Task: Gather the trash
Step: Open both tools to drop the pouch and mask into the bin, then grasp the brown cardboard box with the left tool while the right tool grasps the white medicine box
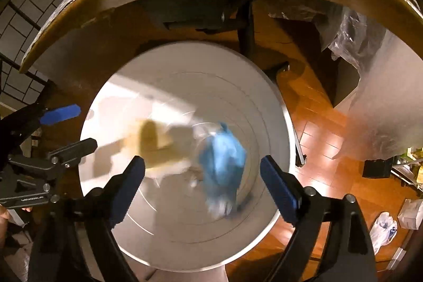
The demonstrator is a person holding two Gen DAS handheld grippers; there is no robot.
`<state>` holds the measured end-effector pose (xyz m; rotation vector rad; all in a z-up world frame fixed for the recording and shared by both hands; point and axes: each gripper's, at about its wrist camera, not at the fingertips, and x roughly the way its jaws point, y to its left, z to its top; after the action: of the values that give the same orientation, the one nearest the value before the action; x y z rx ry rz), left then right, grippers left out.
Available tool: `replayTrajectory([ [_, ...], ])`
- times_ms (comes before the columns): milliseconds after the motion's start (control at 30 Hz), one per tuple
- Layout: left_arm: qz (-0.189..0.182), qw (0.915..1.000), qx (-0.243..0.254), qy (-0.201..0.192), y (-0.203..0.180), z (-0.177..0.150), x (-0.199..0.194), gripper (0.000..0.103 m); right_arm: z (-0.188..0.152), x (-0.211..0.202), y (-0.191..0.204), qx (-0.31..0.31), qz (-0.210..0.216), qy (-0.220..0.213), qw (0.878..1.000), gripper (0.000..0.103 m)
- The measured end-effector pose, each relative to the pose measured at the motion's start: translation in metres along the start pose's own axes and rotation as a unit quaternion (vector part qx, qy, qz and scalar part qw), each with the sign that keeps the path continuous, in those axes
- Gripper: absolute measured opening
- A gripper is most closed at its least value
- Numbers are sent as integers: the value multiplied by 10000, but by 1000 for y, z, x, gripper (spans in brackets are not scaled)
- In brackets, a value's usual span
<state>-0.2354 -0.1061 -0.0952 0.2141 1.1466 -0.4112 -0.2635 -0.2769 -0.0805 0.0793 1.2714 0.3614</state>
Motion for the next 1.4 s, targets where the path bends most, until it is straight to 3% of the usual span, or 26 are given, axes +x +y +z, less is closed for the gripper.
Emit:
replayTrajectory([
  [100,56,10000,-27,3,0,-1,-2,69,1,-4,-2,35,-20,-54,10000,88],
  [333,212,9993,-83,-285,-3,-2,-29,88,-4,-45,4,-165,-189,-521,9983,89],
  [500,20,9959,-277,-863,-1,4,-74,98,-7,-108,9,-281,-90,-1251,9917,97],
  [567,-86,9912,-337,-1279,1,10,-99,101,-4,-131,11,-306,-118,-1602,9865,99],
  [633,-107,9866,-354,-1587,-1,17,-115,101,6,-155,10,-325,-263,-2006,9788,99],
  [767,-226,9792,-241,-2004,-2,47,-127,101,40,-170,-3,-271,-558,-2356,9699,99],
  [967,28,9789,238,-2031,-8,82,-115,101,96,-162,-23,-242,-697,-2373,9686,99],
  [1167,-171,9815,521,-1832,0,110,-89,101,132,-136,-19,-725,-1037,-2106,9693,99],
  [1400,-669,9816,519,-1709,7,133,-70,101,170,-109,-24,-877,-1020,-1858,9733,99],
])
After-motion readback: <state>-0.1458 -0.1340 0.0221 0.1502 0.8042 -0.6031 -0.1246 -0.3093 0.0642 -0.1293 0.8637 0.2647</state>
